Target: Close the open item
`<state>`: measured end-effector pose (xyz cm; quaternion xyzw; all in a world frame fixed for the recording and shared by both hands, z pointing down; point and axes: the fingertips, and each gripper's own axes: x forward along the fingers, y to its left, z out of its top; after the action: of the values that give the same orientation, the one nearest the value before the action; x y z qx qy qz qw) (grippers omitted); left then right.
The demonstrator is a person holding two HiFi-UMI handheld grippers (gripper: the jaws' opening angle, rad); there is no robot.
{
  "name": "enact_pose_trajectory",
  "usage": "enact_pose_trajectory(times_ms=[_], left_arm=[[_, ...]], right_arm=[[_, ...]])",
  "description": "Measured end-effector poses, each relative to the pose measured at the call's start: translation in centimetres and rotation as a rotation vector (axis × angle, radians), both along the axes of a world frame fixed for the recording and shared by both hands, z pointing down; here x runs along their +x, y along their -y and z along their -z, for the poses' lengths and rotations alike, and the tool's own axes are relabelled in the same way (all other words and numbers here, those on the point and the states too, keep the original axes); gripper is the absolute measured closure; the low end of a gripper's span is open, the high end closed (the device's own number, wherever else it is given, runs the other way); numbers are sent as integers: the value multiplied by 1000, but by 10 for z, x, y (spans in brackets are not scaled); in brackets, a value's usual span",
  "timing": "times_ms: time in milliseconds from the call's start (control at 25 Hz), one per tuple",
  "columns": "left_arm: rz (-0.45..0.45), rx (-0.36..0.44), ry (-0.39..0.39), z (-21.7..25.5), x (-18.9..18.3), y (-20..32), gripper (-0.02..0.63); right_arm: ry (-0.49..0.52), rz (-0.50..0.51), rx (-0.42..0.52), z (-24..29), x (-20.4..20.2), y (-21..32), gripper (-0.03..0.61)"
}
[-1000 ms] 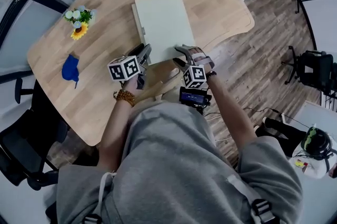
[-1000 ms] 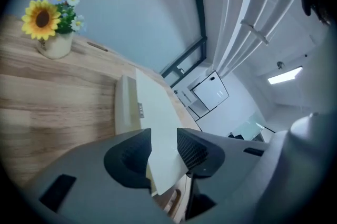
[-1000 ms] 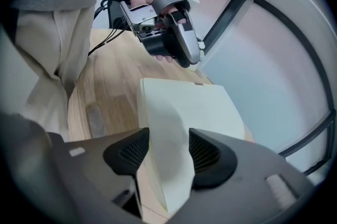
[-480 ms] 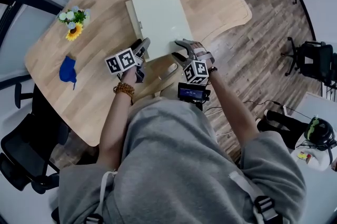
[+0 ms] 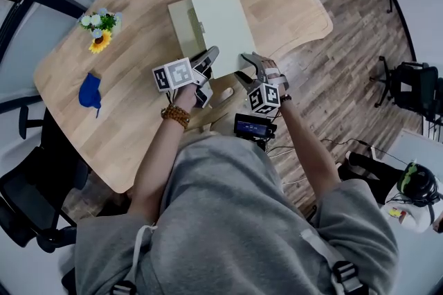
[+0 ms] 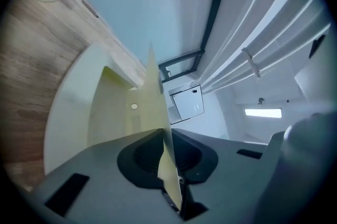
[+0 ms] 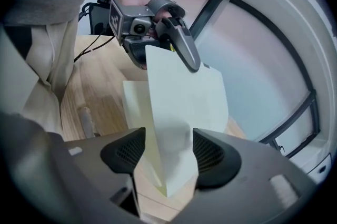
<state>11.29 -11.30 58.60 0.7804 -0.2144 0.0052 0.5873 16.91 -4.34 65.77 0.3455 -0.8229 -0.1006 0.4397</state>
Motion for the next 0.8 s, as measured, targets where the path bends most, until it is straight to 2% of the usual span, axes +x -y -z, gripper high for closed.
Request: enact_pose_trajectory(times_ms=[120, 240, 280, 320, 400, 480, 560, 640, 680, 760, 800], left_arm=[[3, -22, -73, 20, 26, 9, 580], [17, -36, -125, 36, 52, 17, 578], [12, -33, -138, 41, 61, 20, 569], [-5, -18, -145, 46, 69, 20, 554], [-53, 33, -161, 56, 82, 20, 514], [-69, 95, -202, 64, 79, 20, 456], [-17, 169, -216, 66, 56, 24, 456], [83, 221, -164, 54, 16, 29, 456], [138, 239, -102, 40, -8, 32, 456], [214, 265, 85, 2, -53, 34, 456], [226, 270, 186, -18, -71, 32, 456]], right_arm=[[61, -54, 58, 20, -1, 13, 282], [149, -200, 128, 38, 10, 32, 300], [181, -262, 154, 43, 19, 38, 335], [222, -325, 173, 49, 30, 43, 404], [334, -421, 173, 61, 48, 50, 496], [438, -464, 139, 72, 55, 54, 535], [511, -508, 100, 74, 62, 55, 540], [574, -580, 71, 71, 78, 54, 543], [605, -616, 59, 69, 88, 53, 545], [651, -655, 37, 69, 101, 53, 546], [662, -657, 27, 69, 104, 53, 546]])
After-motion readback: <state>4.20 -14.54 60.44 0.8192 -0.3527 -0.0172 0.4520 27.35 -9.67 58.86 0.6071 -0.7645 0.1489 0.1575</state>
